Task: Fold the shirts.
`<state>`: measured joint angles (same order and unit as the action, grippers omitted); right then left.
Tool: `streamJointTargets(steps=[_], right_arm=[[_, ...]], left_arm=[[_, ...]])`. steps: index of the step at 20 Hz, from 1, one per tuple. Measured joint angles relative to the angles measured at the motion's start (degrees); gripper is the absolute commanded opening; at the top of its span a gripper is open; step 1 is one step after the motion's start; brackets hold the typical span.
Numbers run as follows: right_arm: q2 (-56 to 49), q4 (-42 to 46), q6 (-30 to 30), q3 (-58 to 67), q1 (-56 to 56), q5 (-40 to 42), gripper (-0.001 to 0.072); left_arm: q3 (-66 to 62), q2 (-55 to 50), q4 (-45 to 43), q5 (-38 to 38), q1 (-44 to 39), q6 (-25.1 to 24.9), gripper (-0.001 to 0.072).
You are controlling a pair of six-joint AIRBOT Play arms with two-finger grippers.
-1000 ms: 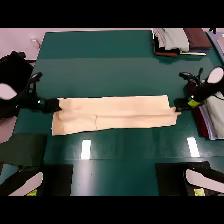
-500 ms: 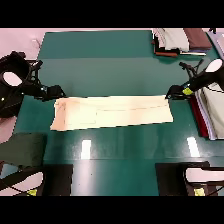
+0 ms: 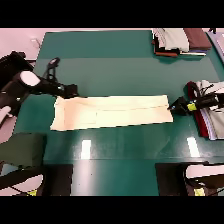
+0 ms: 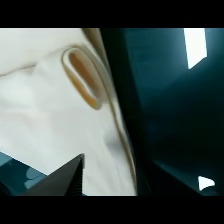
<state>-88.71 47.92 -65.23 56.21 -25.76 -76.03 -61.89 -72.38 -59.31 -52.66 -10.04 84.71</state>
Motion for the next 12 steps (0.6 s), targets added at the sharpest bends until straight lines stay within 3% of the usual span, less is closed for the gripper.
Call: streamJointTargets(steps=[1,3,8,12], right_arm=[[-0.6,-1.5,1.0,-0.6,0.7,1.0,0.0158],[-1.3,-3.5,2.7,-0.3,2.7,3.1,0.0011],[3.1,-6.4,4.3,7.3,7.4,0.6,0.0012],[10.6,-7.2,0.5,15.6,11.8,-1.3,0.0012]], left_arm=[[-0.3,-1.2,0.4,1.1,-2.2,0.6,0.0023],[-1.7,-4.1,1.0,2.6,-6.3,1.3,0.0022],[-9.5,-14.5,1.9,5.1,-14.0,2.5,0.0023],[-15.9,-22.7,3.0,5.6,-18.3,3.1,0.0023]])
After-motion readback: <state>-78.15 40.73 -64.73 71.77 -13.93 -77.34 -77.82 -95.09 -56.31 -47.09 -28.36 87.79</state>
